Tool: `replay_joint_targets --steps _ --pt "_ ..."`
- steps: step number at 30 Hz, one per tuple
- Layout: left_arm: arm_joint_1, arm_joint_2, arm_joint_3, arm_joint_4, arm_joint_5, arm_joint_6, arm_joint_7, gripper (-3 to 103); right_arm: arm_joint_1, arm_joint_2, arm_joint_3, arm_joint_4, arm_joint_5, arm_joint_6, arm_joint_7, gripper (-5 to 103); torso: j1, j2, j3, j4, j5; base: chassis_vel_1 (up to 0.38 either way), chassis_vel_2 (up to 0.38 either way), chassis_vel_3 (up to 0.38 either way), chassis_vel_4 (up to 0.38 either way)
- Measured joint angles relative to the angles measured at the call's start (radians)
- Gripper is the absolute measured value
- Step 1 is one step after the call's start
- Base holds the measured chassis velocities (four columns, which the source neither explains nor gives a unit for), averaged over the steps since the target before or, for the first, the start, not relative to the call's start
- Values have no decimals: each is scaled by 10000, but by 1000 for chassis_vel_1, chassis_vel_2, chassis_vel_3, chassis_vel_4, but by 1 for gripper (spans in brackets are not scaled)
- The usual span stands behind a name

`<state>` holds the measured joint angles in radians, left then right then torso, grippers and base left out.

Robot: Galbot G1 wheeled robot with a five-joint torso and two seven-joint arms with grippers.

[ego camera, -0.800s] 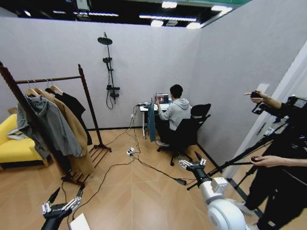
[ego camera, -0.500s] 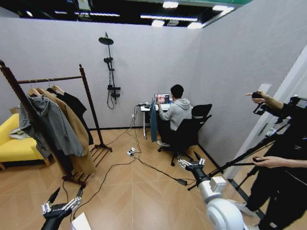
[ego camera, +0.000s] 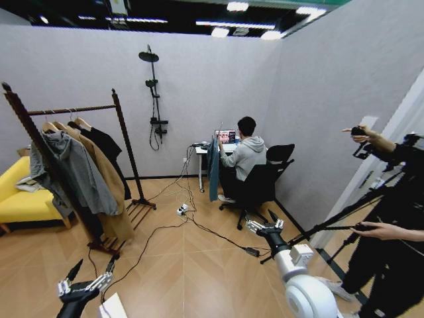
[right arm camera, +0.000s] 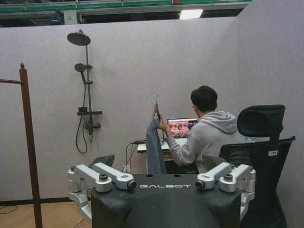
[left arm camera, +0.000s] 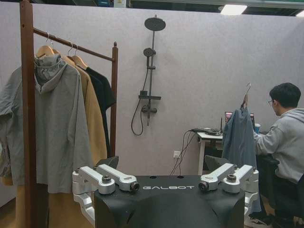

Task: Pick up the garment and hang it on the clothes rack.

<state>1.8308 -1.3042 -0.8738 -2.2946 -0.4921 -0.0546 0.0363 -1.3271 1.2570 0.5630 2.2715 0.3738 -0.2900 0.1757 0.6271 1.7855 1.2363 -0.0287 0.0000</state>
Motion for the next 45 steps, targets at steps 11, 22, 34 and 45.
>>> replay_joint_targets --steps 11,22,34,45 --pt "0 0 0 0 0 0 0 100 -11 57 107 201 44 -93 126 100 0 0 0 0 0 0 0 0 0" --pt "0 0 0 0 0 0 0 100 -107 139 26 186 58 114 -177 100 0 0 0 0 0 0 0 0 0" --pt "1 0 0 0 0 0 0 100 -83 117 -59 -29 -202 595 -732 100 -2 2 0 -1 0 -80 80 86 -80" --pt "1 0 0 0 0 0 1 100 -89 301 -176 -180 -490 733 -854 100 1 0 0 1 4 -241 254 242 -245"
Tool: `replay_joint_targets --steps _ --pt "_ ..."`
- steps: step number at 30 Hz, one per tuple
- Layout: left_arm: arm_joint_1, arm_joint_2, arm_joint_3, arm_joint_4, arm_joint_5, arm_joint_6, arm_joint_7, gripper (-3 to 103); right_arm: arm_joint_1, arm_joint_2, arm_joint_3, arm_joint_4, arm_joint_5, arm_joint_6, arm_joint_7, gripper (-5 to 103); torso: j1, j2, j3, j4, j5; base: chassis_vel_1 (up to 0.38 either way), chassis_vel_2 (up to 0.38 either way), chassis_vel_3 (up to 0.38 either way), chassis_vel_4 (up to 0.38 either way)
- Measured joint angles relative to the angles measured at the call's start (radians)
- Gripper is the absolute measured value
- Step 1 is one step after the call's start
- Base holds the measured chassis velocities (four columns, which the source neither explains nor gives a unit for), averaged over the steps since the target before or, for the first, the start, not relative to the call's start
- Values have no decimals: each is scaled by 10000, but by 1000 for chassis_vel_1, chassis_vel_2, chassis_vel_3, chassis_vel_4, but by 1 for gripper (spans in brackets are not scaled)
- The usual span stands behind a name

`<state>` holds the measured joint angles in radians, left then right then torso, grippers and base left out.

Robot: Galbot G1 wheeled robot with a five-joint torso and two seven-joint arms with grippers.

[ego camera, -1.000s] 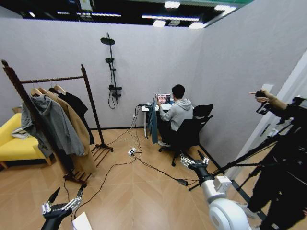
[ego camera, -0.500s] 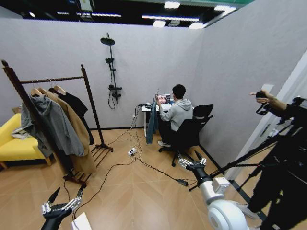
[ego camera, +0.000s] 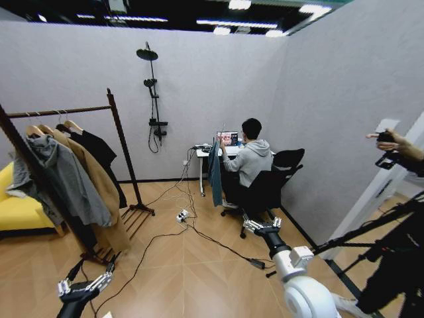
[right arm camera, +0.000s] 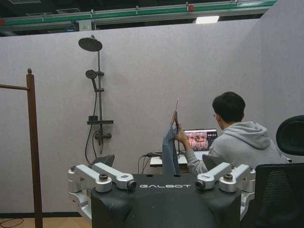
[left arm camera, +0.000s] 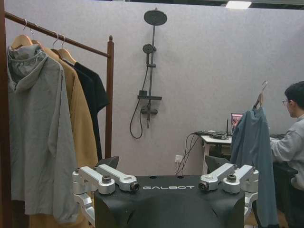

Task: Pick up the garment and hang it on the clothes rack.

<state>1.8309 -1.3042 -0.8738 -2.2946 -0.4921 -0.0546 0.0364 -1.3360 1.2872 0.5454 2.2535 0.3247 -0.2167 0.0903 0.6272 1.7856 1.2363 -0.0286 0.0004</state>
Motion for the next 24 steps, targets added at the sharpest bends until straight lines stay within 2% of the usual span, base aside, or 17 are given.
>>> replay_joint_targets --steps 3,6,9,11,13,15,16,18,19,21,22,24 --pt "0 0 0 1 0 0 -1 100 -55 33 -16 -22 -128 94 -54 100 1 0 0 0 -9 -321 314 315 -312" --pt "0 0 0 0 0 0 0 100 -99 38 -17 -25 -208 122 -79 100 1 -1 1 1 3 -355 339 352 -354" --pt "0 0 0 1 0 -1 -1 100 -141 34 -17 -10 -232 128 -79 100 1 -1 0 -1 -13 -394 367 377 -366" --pt "0 0 1 0 0 0 4 100 -163 31 -15 5 -234 129 -79 100 2 -2 1 1 5 -372 376 375 -366" --pt "-1 0 0 1 -1 0 -3 100 -186 37 -10 19 -247 133 -79 100 3 -2 0 0 -17 -360 360 396 -362" --pt "-2 1 0 1 0 0 0 100 -200 41 -10 29 -251 137 -79 100 2 -2 0 -2 -18 -348 335 378 -352" --pt "-1 0 1 0 0 0 1 100 -215 45 -6 36 -258 139 -78 100 0 -2 1 1 5 -371 374 360 -372" --pt "1 0 0 -1 0 0 -2 100 -228 46 -4 37 -261 140 -74 100 0 -2 1 2 12 -371 363 359 -372" --pt "-1 0 0 2 -1 -1 -1 100 -239 50 -3 47 -264 140 -70 100 3 -3 0 -2 -19 -356 363 362 -336" --pt "-1 0 0 0 0 -1 -1 100 -248 53 -2 51 -286 140 -60 100 -1 0 -1 -2 -8 -361 314 367 -360" --pt "0 -1 1 0 0 0 2 100 -253 57 -3 47 -303 140 -54 100 -4 0 -1 0 10 -323 376 367 -360" --pt "0 0 0 2 0 -1 -4 100 -267 87 -6 21 -415 136 -24 100 0 -2 1 0 -19 -341 344 347 -340"
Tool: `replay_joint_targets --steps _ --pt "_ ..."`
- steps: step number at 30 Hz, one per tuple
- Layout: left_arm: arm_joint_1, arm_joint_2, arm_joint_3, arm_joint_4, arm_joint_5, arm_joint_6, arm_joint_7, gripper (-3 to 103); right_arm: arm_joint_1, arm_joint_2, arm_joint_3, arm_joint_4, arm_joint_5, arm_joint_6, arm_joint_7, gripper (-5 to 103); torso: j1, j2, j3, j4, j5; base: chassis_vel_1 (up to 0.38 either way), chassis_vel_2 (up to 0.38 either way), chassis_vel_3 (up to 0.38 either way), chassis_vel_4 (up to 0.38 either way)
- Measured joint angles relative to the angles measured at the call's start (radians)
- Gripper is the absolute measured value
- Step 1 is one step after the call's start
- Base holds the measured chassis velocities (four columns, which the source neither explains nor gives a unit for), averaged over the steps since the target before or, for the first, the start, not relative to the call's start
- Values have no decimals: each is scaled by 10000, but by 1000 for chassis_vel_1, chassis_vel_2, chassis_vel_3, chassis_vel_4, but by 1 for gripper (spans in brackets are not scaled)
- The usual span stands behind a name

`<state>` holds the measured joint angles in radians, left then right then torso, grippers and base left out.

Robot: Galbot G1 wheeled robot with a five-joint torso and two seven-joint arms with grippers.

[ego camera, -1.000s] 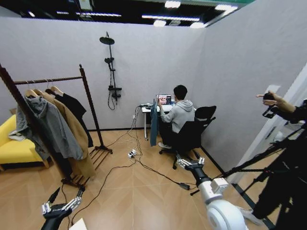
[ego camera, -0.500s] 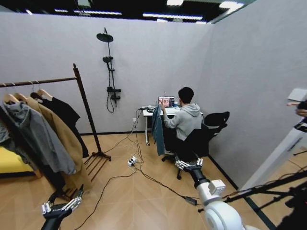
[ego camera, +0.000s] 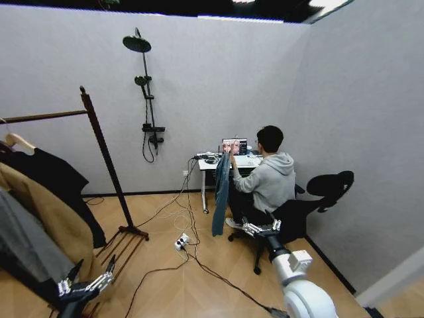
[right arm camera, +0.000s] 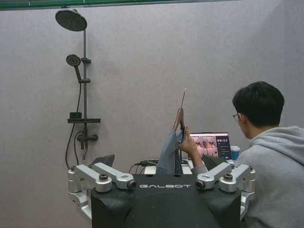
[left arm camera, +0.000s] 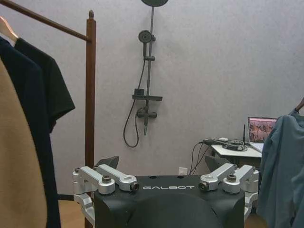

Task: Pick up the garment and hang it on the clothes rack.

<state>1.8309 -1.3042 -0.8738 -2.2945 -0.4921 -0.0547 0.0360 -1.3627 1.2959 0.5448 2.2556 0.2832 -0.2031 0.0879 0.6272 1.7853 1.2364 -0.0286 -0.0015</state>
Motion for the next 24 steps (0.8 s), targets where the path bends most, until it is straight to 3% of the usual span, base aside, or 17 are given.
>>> replay_joint_targets --steps 5,6,7,9,14,16,18,21,24 --pt "0 0 0 -2 0 0 3 100 18 35 -22 -60 -144 -281 306 100 -2 1 -1 0 24 -365 361 359 -370" --pt "0 0 0 -2 0 0 3 100 18 35 -22 -60 -144 -281 306 100 -2 1 -1 0 24 -333 382 379 -351" --pt "0 0 1 0 0 1 6 100 71 41 -23 -93 -157 -341 493 100 0 1 -1 -1 0 -337 320 379 -334" --pt "1 0 1 -2 0 0 7 100 212 21 10 -219 -142 -493 734 100 -3 3 -1 0 28 -339 372 335 -361" --pt "-3 1 1 -1 0 0 3 100 787 -168 189 -676 53 -607 861 100 10 -2 1 -7 10 -318 312 286 -301" --pt "-2 0 0 -2 0 0 3 100 1290 -393 271 -1101 414 -606 859 100 13 -3 3 6 25 -220 284 196 -187" --pt "-4 3 1 -1 0 0 8 100 2245 -815 316 -2000 1041 -522 839 100 15 -4 2 -7 5 -110 120 62 -4" --pt "0 1 0 -2 0 0 3 100 3393 -1435 242 -3229 1339 -263 624 100 4 -3 3 1 27 -54 38 -8 -25" --pt "2 1 1 -1 -1 0 5 100 4274 -1983 106 -4058 1483 -100 377 100 -12 4 -3 2 10 23 -48 -22 33"
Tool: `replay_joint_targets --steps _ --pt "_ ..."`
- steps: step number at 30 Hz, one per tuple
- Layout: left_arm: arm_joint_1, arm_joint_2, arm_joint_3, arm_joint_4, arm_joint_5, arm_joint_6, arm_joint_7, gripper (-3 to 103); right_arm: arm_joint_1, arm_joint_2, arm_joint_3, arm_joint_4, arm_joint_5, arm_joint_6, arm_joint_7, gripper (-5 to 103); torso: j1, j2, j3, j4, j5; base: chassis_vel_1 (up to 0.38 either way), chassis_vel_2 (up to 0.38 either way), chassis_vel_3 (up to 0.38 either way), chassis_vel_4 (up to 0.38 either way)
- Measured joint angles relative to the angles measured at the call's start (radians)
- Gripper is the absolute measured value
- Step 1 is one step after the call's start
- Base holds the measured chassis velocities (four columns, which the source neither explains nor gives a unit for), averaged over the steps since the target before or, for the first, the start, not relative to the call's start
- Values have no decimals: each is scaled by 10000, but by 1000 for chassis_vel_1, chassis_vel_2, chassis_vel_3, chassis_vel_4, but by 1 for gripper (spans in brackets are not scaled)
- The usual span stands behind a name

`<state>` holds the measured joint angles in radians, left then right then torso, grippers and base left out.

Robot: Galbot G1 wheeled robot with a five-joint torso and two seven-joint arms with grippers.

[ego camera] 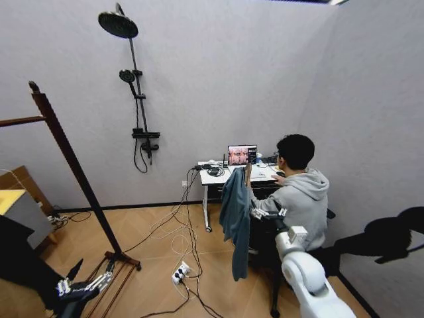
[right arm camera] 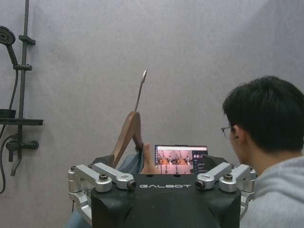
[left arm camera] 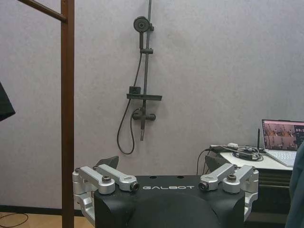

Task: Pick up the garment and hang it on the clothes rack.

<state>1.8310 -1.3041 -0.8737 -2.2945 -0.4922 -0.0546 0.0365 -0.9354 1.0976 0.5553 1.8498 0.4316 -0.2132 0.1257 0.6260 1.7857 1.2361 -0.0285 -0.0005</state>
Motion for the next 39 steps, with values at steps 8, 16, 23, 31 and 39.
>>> replay_joint_targets --steps 8,16,23,31,39 --pt "-1 0 0 0 0 0 -1 100 2719 -900 -806 -2135 736 62 -930 100 0 3 -1 -3 3 24 -27 -21 26" --pt "-2 0 -1 0 1 0 -1 100 4255 -486 -2150 -3834 1061 92 -1270 100 17 -5 4 -2 5 0 0 0 0" --pt "-2 0 -1 -1 1 0 -1 100 5022 353 -3122 -4421 854 -180 -795 100 10 -3 2 1 4 0 0 0 0" --pt "-2 0 -1 -1 1 0 -1 100 5416 552 -3243 -4648 466 -722 528 82 11 -3 2 -4 5 0 0 0 0" --pt "-2 0 -1 0 1 0 -1 100 5734 281 -3203 -4795 385 -634 540 60 11 -2 2 -4 3 0 0 0 0"
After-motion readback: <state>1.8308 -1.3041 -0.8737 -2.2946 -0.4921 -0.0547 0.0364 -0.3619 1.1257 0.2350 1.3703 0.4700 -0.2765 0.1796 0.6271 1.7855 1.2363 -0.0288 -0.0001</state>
